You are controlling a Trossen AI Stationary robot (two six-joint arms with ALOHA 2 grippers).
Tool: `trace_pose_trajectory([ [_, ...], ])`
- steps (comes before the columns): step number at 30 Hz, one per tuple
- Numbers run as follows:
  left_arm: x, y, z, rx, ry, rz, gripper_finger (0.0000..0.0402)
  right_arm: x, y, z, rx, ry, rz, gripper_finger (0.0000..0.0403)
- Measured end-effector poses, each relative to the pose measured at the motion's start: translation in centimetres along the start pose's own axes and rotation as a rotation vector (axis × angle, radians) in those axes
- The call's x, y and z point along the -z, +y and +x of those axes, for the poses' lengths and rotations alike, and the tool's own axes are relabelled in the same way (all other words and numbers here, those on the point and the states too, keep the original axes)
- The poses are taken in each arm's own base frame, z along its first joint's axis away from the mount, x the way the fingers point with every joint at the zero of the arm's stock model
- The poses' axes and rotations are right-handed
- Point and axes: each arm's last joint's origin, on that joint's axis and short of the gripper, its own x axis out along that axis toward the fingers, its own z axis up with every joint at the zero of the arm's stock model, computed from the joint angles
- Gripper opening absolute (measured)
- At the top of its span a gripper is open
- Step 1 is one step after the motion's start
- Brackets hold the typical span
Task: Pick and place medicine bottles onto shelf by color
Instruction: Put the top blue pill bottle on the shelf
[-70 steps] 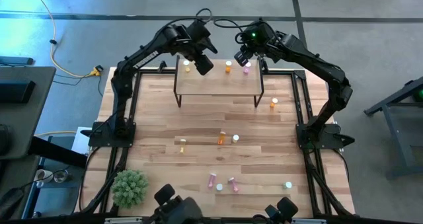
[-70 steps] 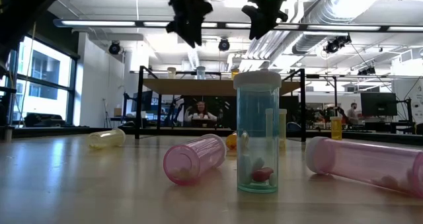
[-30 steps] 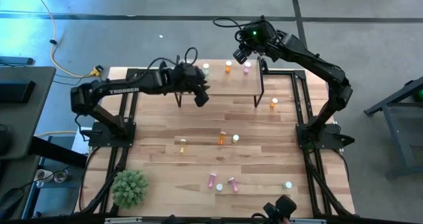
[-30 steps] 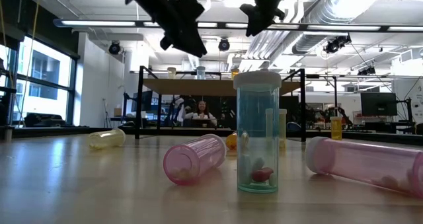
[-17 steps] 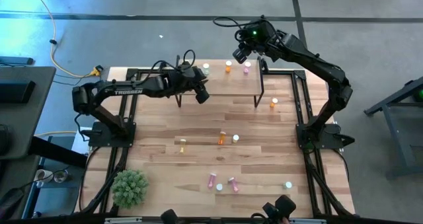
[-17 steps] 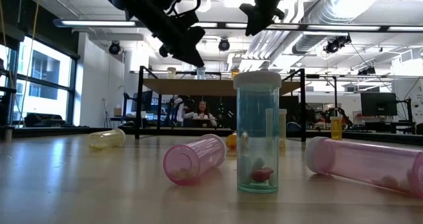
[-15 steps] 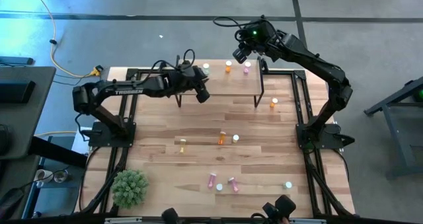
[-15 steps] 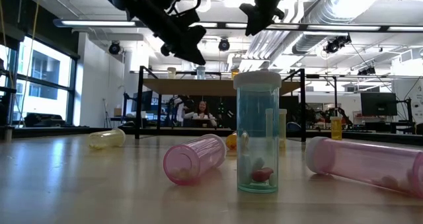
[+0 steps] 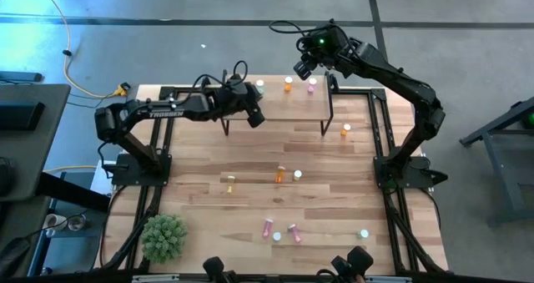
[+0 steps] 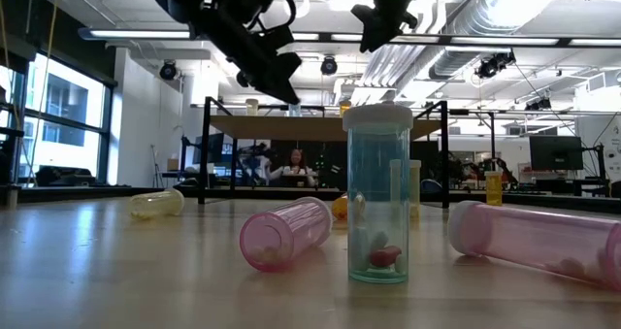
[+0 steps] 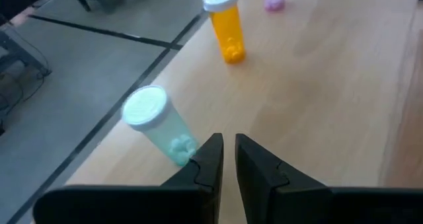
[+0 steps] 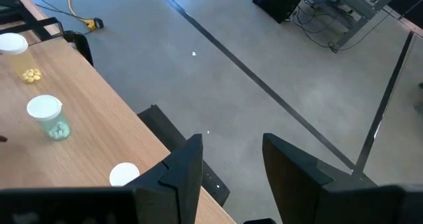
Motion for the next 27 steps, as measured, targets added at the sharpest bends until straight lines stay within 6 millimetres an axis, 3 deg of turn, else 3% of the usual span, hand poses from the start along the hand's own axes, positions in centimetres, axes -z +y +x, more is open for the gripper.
trace_pose_trajectory([
  [9, 0.2, 1.1, 0.3, 0.025, 0.002, -0.015, 0.0011, -0.1, 0.0, 0.0, 0.001, -0.008, 0.003, 0.0149],
  [27, 0.7, 1.0, 1.2, 0.051, 0.021, 0.021, 0.0, -0.1, 0.0, 0.0, 0.001, -0.008, 0.011, 0.0149],
])
